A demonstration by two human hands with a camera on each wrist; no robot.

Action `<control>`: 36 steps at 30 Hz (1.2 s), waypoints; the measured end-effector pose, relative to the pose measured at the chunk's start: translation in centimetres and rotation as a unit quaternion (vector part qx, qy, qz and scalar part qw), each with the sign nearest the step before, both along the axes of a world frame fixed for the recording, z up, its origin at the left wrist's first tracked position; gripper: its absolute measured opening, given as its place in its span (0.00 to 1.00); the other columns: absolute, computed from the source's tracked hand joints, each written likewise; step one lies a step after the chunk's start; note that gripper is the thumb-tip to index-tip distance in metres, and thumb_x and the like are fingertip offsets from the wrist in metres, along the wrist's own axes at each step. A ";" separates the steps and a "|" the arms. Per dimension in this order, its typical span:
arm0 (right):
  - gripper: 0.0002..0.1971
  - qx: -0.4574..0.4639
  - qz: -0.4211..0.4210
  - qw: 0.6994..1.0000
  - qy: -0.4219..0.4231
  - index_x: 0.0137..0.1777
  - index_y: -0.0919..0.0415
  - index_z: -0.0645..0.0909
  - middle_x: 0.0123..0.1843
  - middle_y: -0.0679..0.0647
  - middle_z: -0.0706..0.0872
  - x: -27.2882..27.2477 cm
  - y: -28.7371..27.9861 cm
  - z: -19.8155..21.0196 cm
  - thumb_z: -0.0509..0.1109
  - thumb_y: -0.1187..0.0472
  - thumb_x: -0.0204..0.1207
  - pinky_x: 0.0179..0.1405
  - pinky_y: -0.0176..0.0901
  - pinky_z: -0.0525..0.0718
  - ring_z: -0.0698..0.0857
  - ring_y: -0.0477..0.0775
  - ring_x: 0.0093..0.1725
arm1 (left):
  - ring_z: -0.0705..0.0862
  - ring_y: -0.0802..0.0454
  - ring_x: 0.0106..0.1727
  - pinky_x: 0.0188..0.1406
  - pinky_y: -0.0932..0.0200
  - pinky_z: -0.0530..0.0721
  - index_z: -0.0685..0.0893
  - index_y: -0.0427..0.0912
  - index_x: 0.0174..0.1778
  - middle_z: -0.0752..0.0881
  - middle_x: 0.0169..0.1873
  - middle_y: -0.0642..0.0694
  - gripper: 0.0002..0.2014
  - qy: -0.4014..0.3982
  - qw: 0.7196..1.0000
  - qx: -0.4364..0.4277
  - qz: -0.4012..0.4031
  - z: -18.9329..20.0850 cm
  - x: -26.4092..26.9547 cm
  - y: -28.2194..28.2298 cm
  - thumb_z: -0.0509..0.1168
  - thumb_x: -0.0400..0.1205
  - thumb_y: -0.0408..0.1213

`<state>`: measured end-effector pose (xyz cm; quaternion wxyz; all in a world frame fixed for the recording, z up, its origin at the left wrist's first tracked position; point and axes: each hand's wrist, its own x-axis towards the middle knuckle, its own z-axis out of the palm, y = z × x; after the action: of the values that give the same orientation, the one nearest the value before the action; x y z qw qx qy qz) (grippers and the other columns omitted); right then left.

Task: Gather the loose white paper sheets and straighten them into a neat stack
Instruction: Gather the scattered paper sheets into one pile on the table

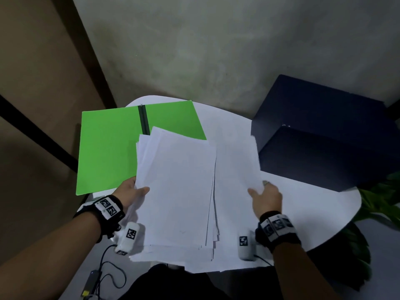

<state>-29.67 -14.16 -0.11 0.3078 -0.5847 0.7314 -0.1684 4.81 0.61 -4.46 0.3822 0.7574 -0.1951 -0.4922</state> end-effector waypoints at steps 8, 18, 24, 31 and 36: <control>0.08 -0.202 -0.032 0.967 -0.150 0.49 0.58 0.87 0.42 0.47 0.90 -0.6 -3.1 13.9 0.78 0.60 0.71 0.43 0.39 0.86 0.89 0.48 0.40 | 0.82 0.39 0.67 0.70 0.42 0.78 0.76 0.45 0.72 0.83 0.68 0.42 0.35 -0.123 0.981 0.086 -0.125 -6.9 1.0 -0.6 0.71 0.68 0.51; 0.21 0.042 0.038 0.990 -0.131 0.64 0.62 0.82 0.60 0.59 0.89 5.1 -3.2 -0.7 0.80 0.62 0.71 0.61 0.52 0.86 0.89 0.60 0.56 | 0.80 0.38 0.71 0.74 0.38 0.75 0.79 0.41 0.72 0.80 0.72 0.38 0.49 0.079 0.993 0.047 0.068 -6.9 1.1 -1.8 0.59 0.64 0.76; 0.34 0.169 0.150 0.974 -0.016 0.86 0.64 0.55 0.85 0.58 0.64 8.3 1.8 -5.5 0.65 0.61 0.84 0.80 0.41 0.61 0.66 0.57 0.83 | 0.75 0.38 0.74 0.74 0.50 0.70 0.68 0.30 0.77 0.74 0.76 0.33 0.40 -0.059 0.992 0.095 -0.053 -1.6 -1.8 -2.8 0.63 0.81 0.60; 0.46 0.120 0.094 0.982 -0.111 0.86 0.59 0.56 0.85 0.54 0.64 6.2 2.0 -4.8 0.78 0.52 0.74 0.82 0.47 0.64 0.65 0.55 0.83 | 0.84 0.48 0.62 0.71 0.50 0.76 0.79 0.43 0.66 0.86 0.60 0.48 0.20 -0.122 0.986 -0.100 -0.057 1.1 -1.5 -2.2 0.70 0.79 0.28; 0.55 0.059 0.071 0.935 -0.341 0.81 0.58 0.65 0.78 0.54 0.77 7.6 -1.2 1.5 0.89 0.52 0.55 0.75 0.58 0.76 0.78 0.53 0.74 | 0.88 0.57 0.60 0.66 0.60 0.83 0.76 0.32 0.70 0.87 0.62 0.42 0.22 -0.025 0.968 -0.251 -0.024 7.6 -0.3 -2.8 0.67 0.78 0.18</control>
<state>-22.07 -15.32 1.44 0.5839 -0.5235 0.5474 -0.2922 4.56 -2.23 3.14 0.5430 0.6445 -0.3395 -0.4178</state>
